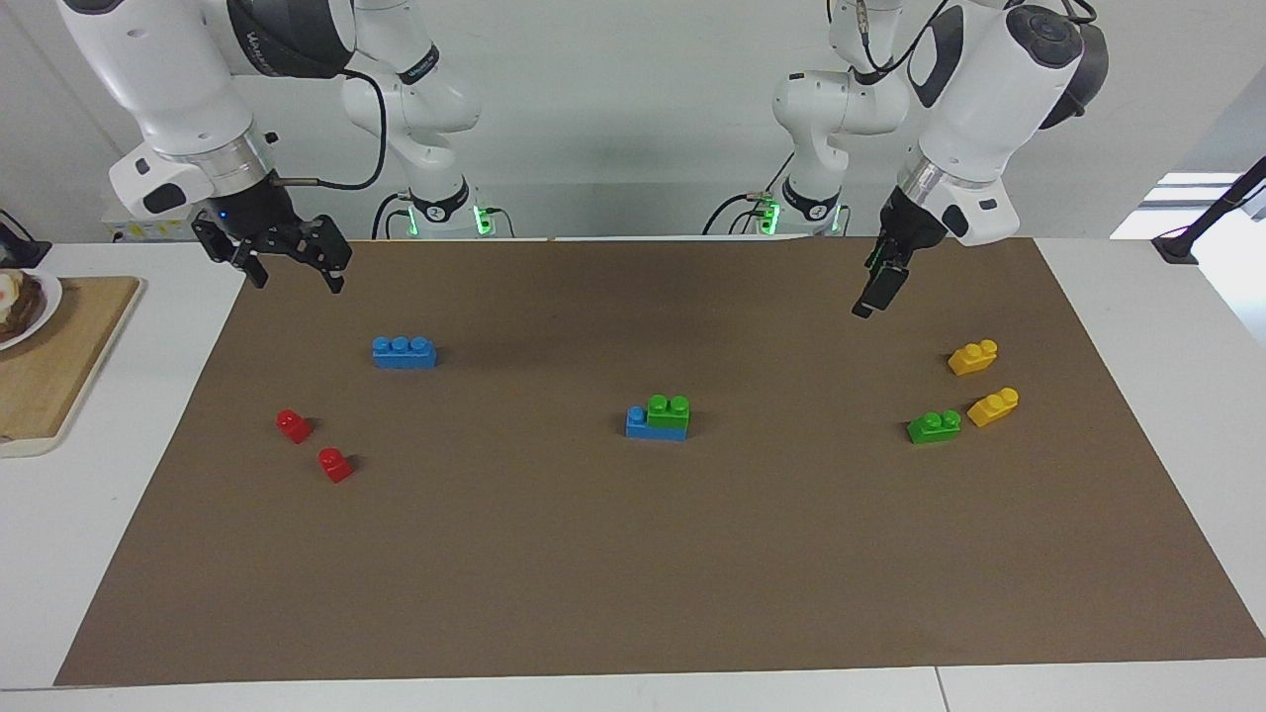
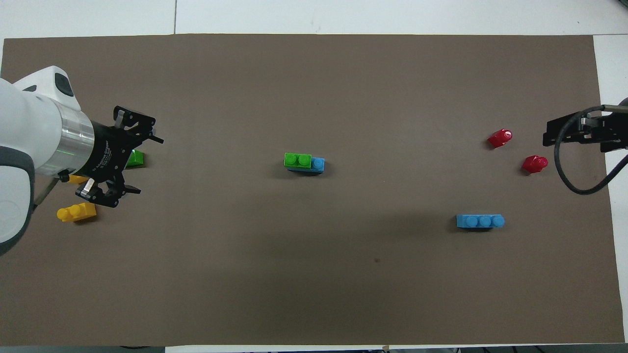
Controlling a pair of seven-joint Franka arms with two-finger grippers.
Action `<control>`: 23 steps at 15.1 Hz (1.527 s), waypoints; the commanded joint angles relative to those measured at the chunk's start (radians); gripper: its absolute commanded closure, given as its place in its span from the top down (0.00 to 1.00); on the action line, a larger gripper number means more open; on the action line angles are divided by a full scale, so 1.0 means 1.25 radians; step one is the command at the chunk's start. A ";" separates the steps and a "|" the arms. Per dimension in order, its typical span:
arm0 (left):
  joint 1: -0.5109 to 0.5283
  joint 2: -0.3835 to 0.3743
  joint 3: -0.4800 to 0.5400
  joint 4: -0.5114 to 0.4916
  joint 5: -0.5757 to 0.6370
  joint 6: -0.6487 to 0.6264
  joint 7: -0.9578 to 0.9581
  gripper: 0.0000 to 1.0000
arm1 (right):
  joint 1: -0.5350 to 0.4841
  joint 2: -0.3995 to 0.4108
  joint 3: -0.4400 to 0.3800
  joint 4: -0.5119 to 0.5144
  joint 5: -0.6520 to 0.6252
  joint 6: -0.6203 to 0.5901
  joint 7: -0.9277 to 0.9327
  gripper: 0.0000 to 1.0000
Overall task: Remove green block with left arm and hold with right
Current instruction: 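Move the left gripper and the right gripper toward the joined green-blue block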
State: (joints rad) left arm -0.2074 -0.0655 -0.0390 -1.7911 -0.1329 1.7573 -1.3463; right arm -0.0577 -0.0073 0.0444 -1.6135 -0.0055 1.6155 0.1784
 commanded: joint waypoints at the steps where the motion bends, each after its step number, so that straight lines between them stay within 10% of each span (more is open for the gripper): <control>1: -0.025 -0.043 0.010 -0.072 -0.013 0.064 -0.159 1.00 | 0.013 -0.024 0.012 -0.045 0.017 0.022 0.209 1.00; 9: -0.139 -0.003 0.012 -0.108 -0.005 0.161 -0.359 1.00 | 0.042 0.002 0.014 -0.106 0.207 0.088 0.818 1.00; 23: -0.304 0.235 0.013 0.020 0.028 0.263 -0.470 1.00 | 0.196 0.159 0.014 -0.179 0.404 0.346 1.143 1.00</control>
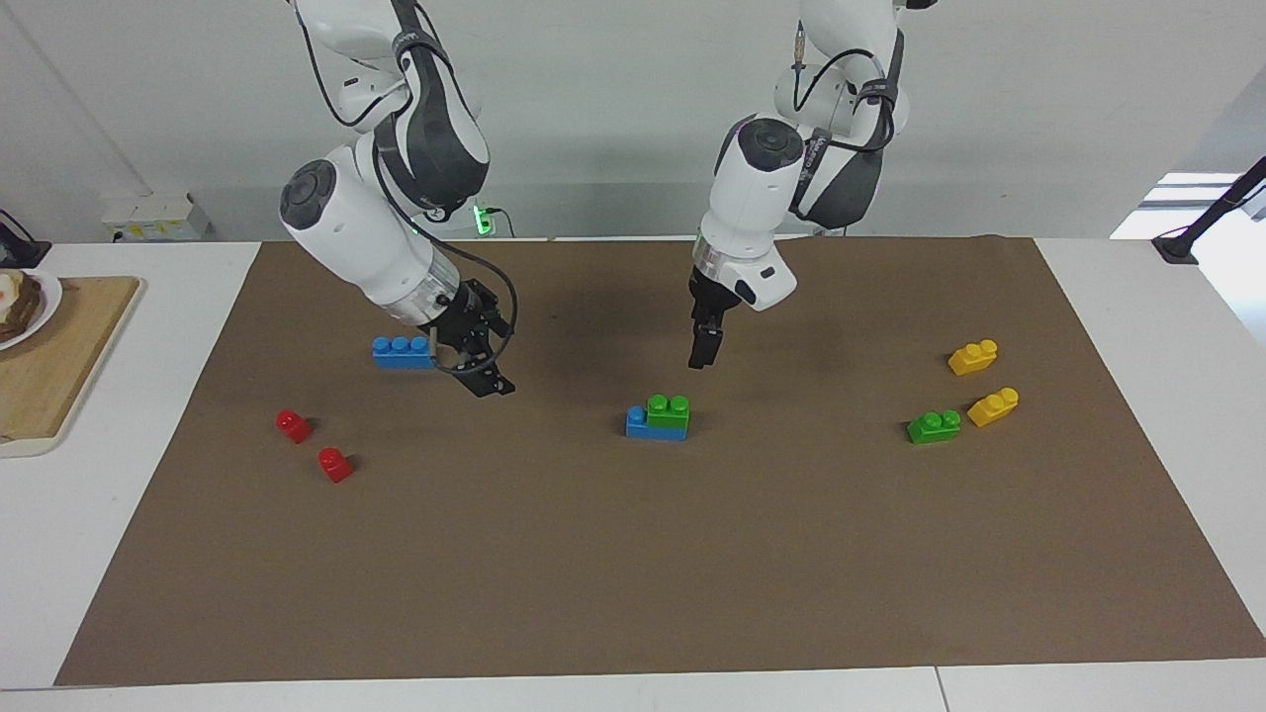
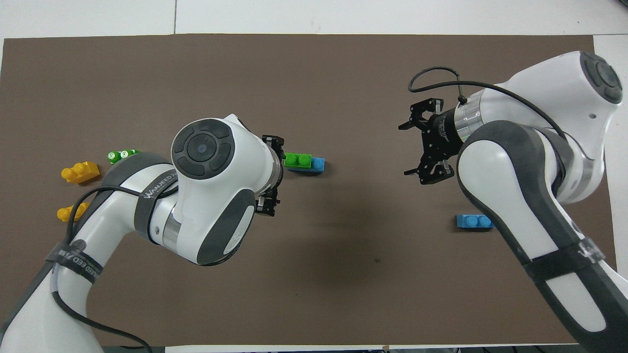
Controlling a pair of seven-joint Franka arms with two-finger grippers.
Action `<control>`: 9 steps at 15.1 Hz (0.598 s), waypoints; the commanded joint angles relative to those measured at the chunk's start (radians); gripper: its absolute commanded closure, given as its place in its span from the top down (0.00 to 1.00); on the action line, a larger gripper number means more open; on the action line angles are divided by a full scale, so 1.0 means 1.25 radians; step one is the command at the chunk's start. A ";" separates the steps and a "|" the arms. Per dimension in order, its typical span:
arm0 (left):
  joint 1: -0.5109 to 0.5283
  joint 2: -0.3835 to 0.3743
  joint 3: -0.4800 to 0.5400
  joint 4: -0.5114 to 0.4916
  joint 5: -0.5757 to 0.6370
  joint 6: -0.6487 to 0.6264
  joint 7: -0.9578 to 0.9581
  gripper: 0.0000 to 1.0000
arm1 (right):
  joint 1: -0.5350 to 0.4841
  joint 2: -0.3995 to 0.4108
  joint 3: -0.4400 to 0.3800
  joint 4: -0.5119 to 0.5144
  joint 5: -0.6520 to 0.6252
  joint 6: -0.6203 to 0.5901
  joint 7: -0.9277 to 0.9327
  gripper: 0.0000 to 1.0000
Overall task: Remove green block with left arm and hold with right
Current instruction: 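Move the left gripper and the right gripper toward the joined green-blue block, then grasp the green block with the left gripper while the right gripper approaches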
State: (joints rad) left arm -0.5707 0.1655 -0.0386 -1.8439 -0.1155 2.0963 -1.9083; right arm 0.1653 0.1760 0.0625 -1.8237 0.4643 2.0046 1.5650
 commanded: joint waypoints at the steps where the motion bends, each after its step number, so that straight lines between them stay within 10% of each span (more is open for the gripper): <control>1: -0.016 0.074 0.013 0.078 0.008 -0.010 -0.028 1.00 | 0.030 0.020 0.000 -0.011 0.030 0.048 0.043 1.00; 4: -0.022 0.202 0.013 0.235 0.015 -0.085 -0.082 1.00 | 0.062 0.038 0.000 -0.032 0.047 0.103 0.057 1.00; 9: -0.025 0.209 0.019 0.239 0.016 -0.080 -0.092 1.00 | 0.100 0.054 0.000 -0.052 0.065 0.165 0.062 1.00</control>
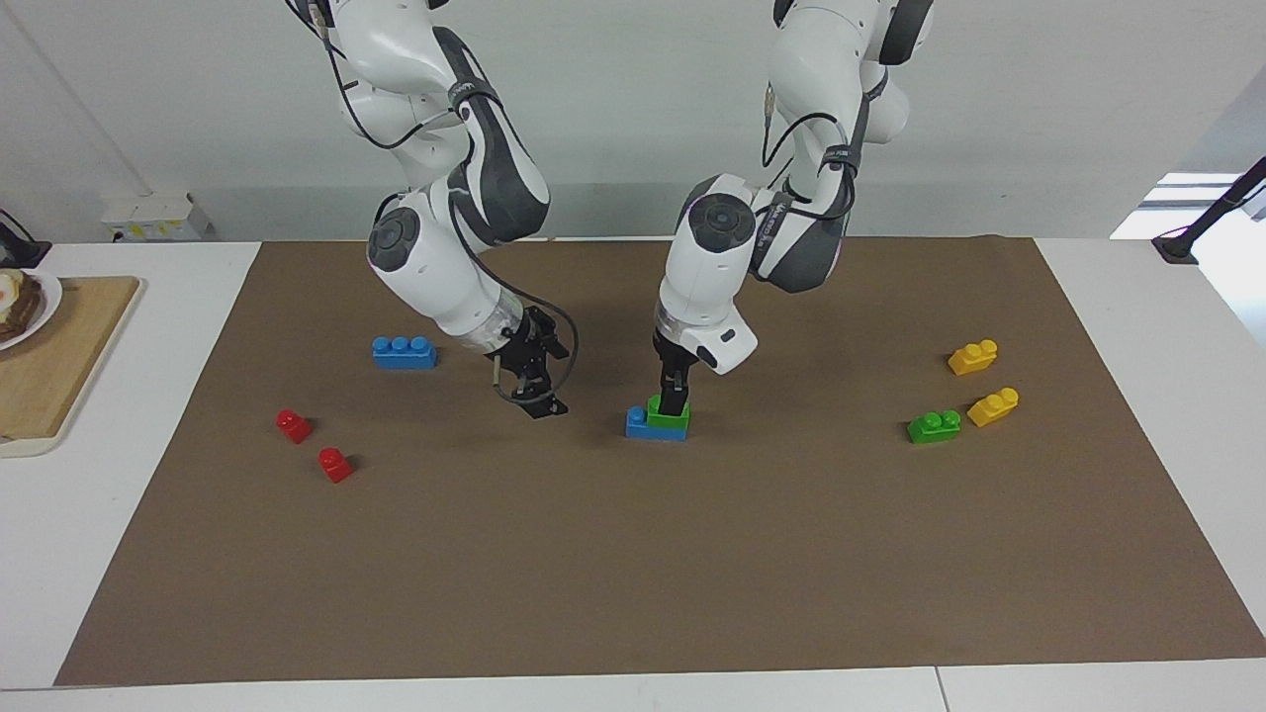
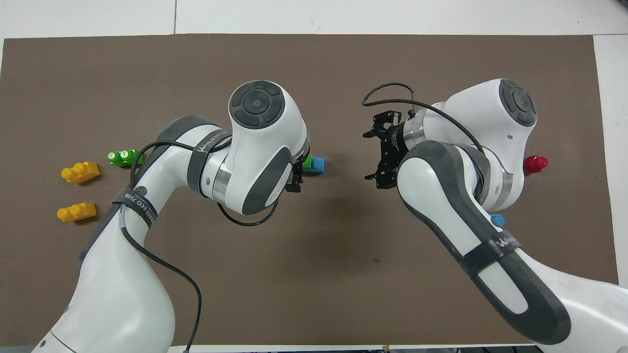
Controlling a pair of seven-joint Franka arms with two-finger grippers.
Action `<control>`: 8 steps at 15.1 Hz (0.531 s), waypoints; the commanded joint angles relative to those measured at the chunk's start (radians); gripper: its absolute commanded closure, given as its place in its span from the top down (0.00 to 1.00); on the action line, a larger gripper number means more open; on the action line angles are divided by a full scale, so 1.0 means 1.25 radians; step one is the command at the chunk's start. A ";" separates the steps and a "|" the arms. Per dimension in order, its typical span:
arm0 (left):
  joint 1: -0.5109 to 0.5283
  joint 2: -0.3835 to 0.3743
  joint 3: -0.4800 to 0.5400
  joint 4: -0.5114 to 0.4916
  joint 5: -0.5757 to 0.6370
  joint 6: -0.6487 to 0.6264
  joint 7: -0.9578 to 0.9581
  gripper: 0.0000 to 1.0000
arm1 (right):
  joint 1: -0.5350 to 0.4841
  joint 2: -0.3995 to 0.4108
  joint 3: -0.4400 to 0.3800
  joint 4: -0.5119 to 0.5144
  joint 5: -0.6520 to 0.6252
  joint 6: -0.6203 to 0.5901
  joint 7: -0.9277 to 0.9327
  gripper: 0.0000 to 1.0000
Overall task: Remove green block with left arm and hold with right
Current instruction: 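Grasp the green block with the left gripper while the right gripper approaches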
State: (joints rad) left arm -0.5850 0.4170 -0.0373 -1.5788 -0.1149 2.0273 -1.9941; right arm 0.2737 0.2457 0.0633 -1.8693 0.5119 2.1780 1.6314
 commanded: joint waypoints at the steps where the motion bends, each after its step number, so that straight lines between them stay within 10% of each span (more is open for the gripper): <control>1: -0.013 0.008 0.020 0.027 0.016 -0.024 -0.036 1.00 | 0.022 0.007 0.000 -0.014 0.029 0.039 0.009 1.00; 8: -0.012 -0.001 0.019 -0.040 0.051 0.057 -0.119 1.00 | 0.066 0.056 0.000 -0.008 0.032 0.111 0.009 1.00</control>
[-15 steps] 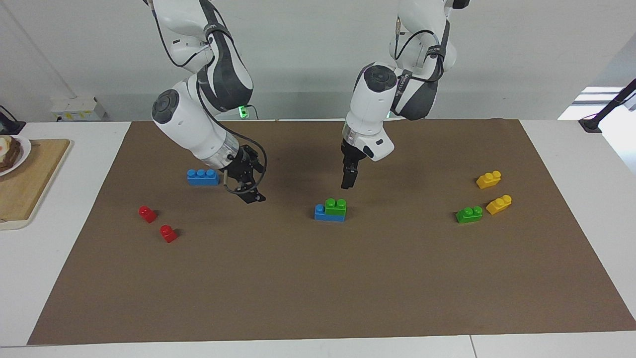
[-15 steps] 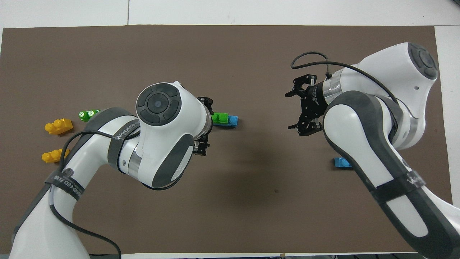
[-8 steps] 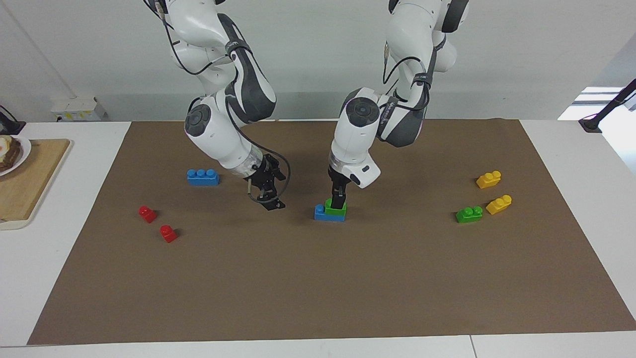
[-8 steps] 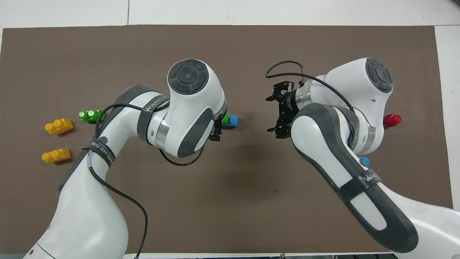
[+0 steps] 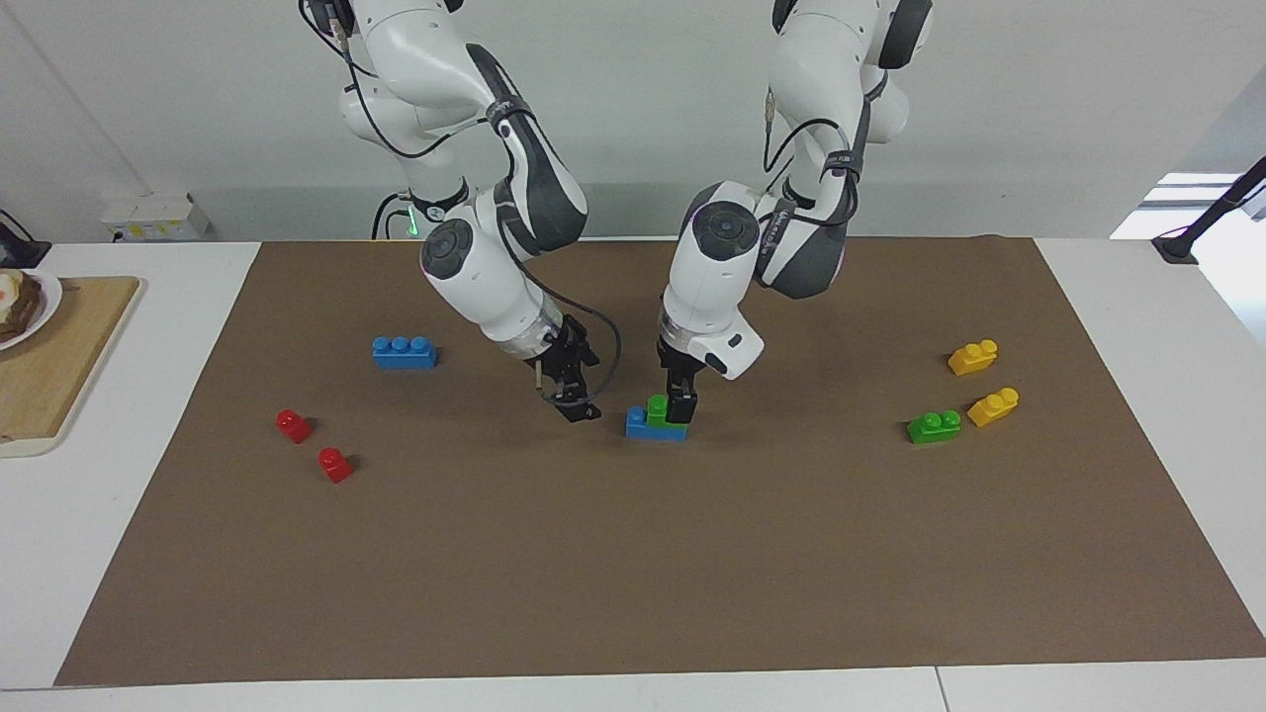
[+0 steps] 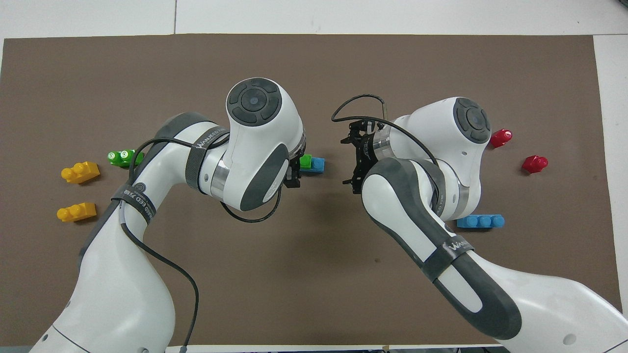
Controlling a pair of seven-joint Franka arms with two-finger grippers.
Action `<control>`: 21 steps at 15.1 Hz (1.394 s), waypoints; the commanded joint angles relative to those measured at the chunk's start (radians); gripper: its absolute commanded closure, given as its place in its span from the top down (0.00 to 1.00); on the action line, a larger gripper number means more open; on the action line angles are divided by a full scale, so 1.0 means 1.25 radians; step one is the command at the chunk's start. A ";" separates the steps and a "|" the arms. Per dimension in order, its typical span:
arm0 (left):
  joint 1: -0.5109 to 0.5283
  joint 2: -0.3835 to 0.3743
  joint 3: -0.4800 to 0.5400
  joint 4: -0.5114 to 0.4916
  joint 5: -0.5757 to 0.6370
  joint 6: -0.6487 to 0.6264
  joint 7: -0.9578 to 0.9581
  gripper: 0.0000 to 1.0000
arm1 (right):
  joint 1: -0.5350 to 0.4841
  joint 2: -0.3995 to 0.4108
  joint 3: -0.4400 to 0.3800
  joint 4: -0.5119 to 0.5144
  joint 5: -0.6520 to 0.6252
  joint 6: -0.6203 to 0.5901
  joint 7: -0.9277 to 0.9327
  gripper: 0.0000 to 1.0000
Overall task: Remove green block with left arm and hold with right
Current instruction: 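Grasp the green block with the left gripper while the right gripper approaches, then grasp the blue block with the right gripper while the left gripper holds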
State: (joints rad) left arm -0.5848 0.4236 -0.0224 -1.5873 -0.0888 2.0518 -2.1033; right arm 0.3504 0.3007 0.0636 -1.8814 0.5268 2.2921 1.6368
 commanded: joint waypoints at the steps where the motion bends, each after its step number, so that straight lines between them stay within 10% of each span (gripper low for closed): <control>1: -0.012 -0.008 0.007 -0.037 0.031 0.046 -0.031 1.00 | 0.019 0.022 -0.001 0.004 0.022 0.028 0.006 1.00; 21: -0.013 -0.012 0.007 -0.106 0.042 0.110 -0.034 1.00 | 0.082 0.131 -0.001 0.026 0.080 0.207 0.005 1.00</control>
State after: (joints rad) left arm -0.5861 0.4239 -0.0246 -1.6837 -0.0589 2.1639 -2.1202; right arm 0.4444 0.4294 0.0640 -1.8715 0.5993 2.5242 1.6377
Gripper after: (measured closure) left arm 0.000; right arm 0.000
